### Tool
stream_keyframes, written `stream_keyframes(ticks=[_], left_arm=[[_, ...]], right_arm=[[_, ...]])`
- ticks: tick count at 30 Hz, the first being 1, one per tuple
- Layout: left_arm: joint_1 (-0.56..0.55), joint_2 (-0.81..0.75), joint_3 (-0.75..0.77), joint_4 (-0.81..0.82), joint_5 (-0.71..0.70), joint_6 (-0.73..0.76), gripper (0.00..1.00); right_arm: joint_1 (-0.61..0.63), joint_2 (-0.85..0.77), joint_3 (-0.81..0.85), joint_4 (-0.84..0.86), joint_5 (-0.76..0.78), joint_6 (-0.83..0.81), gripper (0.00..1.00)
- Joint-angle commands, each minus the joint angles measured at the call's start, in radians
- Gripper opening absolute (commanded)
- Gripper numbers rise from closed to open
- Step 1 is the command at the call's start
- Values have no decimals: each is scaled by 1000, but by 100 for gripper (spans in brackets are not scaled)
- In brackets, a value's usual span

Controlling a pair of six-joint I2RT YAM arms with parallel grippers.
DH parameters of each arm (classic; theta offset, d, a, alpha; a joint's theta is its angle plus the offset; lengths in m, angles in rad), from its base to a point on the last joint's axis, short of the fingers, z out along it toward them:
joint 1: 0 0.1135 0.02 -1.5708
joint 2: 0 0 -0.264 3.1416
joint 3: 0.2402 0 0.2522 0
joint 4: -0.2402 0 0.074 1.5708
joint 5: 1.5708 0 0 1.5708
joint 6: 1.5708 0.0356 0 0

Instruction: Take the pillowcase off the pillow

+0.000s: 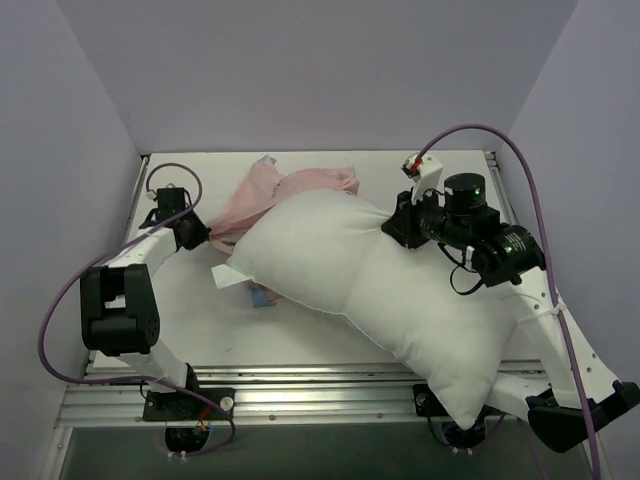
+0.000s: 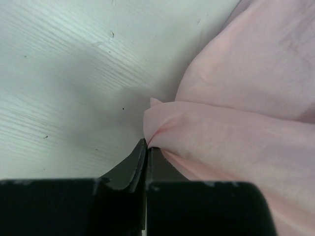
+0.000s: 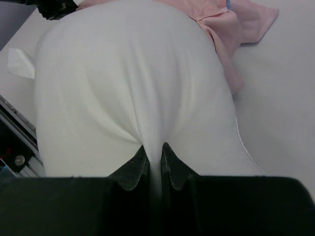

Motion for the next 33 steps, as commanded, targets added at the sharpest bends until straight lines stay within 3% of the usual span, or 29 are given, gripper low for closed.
stream_keyframes(ticks=[1, 7, 10, 13, 18, 21, 26, 29, 33], left_arm=[[8, 6, 73, -22, -52, -10, 2], [20, 32, 193, -87, -112, 22, 2], [34, 42, 318, -122, -139, 42, 2], [52, 62, 424, -171, -155, 67, 2], [63, 193, 650, -309, -149, 81, 2], [53, 187, 627, -253, -118, 64, 2], [17, 127, 564, -211, -93, 65, 2], [-21, 78, 528, -135, -84, 64, 2], [-53, 67, 521, -93, -84, 30, 2]], right_arm=[[-17, -60, 118, 140, -71, -2, 0], [-18, -46, 213, 188, 23, 9, 0], [-18, -6, 262, 200, 174, 9, 0], [-21, 25, 299, 223, 183, 9, 0], [-26, 72, 434, 245, -82, 9, 0], [-24, 115, 449, 177, -224, -32, 0], [-20, 164, 270, 59, -613, -93, 0], [31, 171, 154, 19, -632, -135, 0], [89, 190, 123, -97, -661, -250, 0]])
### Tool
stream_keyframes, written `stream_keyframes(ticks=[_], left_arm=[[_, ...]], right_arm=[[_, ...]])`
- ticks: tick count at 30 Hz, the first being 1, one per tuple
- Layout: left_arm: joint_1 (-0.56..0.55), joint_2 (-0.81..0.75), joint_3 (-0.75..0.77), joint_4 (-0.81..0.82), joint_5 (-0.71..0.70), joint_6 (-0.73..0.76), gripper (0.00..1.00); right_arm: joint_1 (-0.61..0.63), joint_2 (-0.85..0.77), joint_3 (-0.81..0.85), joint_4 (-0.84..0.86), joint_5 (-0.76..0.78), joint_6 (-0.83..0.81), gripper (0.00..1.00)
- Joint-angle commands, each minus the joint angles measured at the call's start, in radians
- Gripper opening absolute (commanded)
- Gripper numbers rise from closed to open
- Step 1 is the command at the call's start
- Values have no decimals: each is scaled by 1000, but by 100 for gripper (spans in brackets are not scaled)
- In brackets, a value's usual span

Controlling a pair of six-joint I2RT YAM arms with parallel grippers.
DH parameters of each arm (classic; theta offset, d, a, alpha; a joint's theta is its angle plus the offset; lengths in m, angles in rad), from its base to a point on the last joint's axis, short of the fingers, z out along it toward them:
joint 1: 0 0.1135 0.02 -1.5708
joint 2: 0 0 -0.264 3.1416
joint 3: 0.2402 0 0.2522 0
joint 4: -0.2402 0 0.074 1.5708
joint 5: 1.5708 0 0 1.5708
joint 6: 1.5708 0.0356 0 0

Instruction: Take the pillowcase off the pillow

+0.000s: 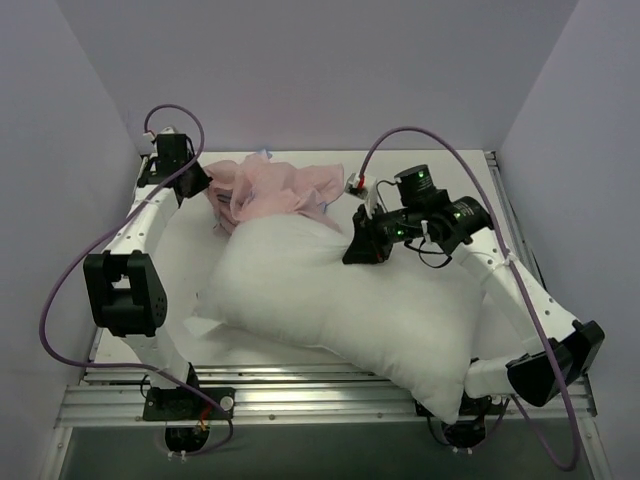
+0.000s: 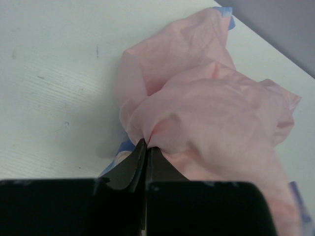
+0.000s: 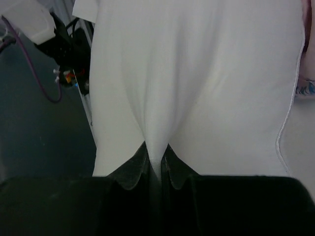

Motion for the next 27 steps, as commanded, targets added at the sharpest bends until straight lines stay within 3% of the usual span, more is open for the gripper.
stream_keyframes(ticks=[1, 10, 15, 19, 27], left_arm=[[-19, -70, 20, 105, 9, -17, 2], [-2, 13, 72, 125, -52, -40, 2], [66, 76, 176, 102, -115, -24, 2], [104, 151, 290, 45, -140, -31, 2], [132, 198, 327, 16, -153, -11, 2]], right_arm=[[42, -1, 28, -92, -179, -160, 0], [65, -37, 14, -193, -263, -267, 0], [52, -46, 52, -279, -286, -387, 0], [-55, -85, 86, -358, -417, -520, 0], [-122, -151, 58, -194, -313, -321, 0]])
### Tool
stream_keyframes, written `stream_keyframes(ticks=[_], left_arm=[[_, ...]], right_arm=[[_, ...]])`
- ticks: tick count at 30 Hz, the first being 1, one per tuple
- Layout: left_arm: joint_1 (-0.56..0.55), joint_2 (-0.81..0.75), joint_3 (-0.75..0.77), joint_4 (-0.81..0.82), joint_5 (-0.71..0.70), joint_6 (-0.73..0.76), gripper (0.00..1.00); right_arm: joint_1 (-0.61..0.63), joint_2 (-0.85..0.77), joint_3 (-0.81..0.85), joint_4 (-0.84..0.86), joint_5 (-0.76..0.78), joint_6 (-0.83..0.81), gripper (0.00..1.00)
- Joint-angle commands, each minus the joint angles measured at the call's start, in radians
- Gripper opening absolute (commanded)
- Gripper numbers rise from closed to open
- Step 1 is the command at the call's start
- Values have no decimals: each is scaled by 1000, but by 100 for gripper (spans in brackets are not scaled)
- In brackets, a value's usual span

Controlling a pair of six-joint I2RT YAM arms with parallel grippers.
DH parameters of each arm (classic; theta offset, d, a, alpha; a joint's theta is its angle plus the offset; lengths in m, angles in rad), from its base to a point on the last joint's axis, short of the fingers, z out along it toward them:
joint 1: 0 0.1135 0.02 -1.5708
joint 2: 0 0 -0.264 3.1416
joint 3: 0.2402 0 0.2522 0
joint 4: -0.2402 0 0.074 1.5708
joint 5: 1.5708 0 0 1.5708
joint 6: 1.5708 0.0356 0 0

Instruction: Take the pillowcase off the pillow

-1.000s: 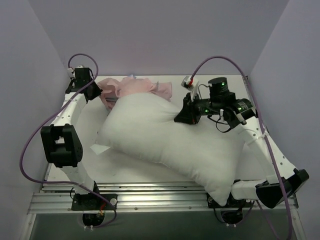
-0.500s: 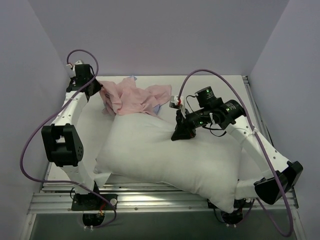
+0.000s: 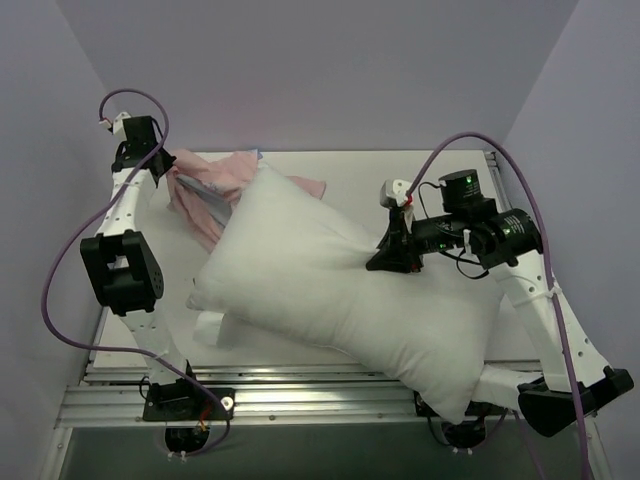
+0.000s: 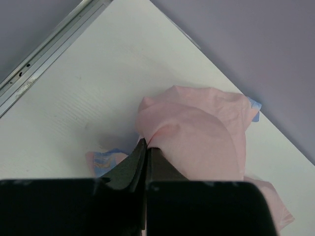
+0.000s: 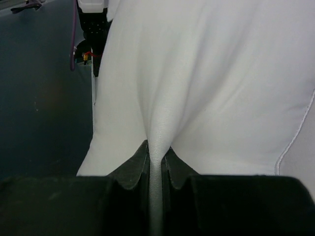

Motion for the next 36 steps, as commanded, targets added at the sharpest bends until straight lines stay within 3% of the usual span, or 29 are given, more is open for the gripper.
stream_keyframes(ticks=[1, 3, 5, 8, 12, 18, 20, 23, 26, 28, 29, 30, 36], left_arm=[[-1, 11, 47, -3, -36, 32, 2], [4, 34, 59, -21, -52, 40, 2], [11, 44, 74, -56, -33, 38, 2], [1, 19, 55, -38, -18, 49, 2], [-3, -23, 73, -47, 14, 72, 2], [-16, -26, 408, -233, 169, 83, 2], [-26, -2, 592, -341, 235, 81, 2], [-58, -1, 718, -429, 309, 81, 2], [-93, -116, 584, -364, 324, 76, 2], [-105, -253, 293, -237, 320, 44, 2], [-105, -305, 48, -175, 324, -1, 2], [-104, -398, -69, -58, 336, -28, 2], [-111, -558, -619, 78, 425, -151, 8]], right_arm=[[-34, -42, 48, 39, -86, 87, 0], [-60, -44, 90, 48, -160, 72, 0], [-72, -53, 98, 140, -128, 217, 0], [-85, -68, 67, 343, 114, 419, 0], [-219, -35, 52, 532, 401, 610, 0], [-428, 42, 105, 696, 525, 806, 0], [-436, 91, 171, 676, 637, 797, 0], [-444, 143, 205, 682, 735, 770, 0], [-447, 172, 155, 722, 791, 767, 0], [-447, 180, 96, 755, 800, 783, 0], [-447, 191, 37, 778, 794, 788, 0], [-447, 197, 6, 788, 791, 788, 0], [-445, 243, -184, 834, 763, 799, 0]])
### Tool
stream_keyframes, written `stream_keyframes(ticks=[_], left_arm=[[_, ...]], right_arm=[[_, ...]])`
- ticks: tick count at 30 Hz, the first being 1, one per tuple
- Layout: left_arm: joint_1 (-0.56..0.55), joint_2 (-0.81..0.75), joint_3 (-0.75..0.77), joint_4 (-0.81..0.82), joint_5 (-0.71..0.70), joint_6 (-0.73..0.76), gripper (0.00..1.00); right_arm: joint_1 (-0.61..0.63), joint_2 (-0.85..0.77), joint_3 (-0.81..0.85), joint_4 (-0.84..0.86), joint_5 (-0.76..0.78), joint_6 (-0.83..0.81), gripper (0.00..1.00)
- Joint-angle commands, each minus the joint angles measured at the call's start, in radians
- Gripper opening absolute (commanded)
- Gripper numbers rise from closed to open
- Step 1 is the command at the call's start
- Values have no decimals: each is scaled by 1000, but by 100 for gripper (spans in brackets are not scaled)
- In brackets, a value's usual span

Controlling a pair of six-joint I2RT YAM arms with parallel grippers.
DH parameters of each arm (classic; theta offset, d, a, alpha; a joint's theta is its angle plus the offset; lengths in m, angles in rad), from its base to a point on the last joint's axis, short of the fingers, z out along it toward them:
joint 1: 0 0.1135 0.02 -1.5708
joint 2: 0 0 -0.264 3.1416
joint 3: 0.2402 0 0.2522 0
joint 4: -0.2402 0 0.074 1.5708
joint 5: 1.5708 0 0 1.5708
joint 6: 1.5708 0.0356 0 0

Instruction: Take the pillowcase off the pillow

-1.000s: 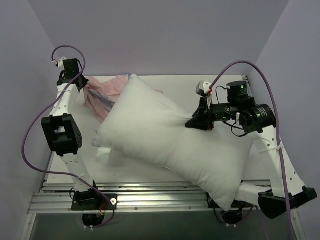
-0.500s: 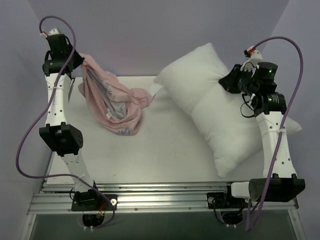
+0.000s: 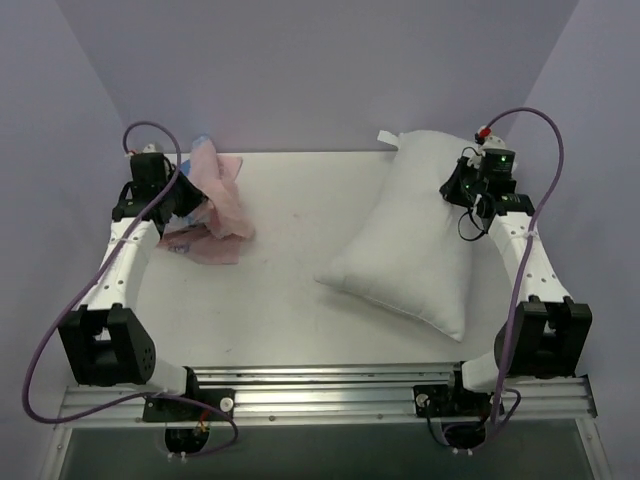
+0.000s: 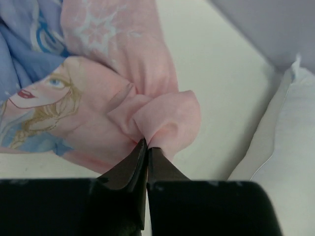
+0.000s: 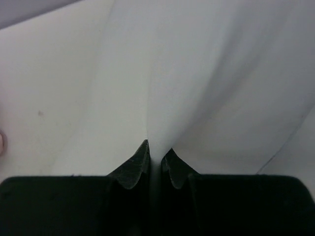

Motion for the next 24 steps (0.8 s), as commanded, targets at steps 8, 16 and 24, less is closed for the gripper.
stream_keyframes(ticks=[8, 16, 24], left_arm=[[-75, -188, -326, 43, 182, -25, 53], [-63, -288, 53, -458, 42, 278, 94], [-67, -412, 217, -540, -94, 327, 94]], right_arm=[[14, 14, -30, 64, -59, 57, 35], [11, -75, 177, -139, 100, -32, 85], [25, -251, 300, -208, 310, -66, 100]])
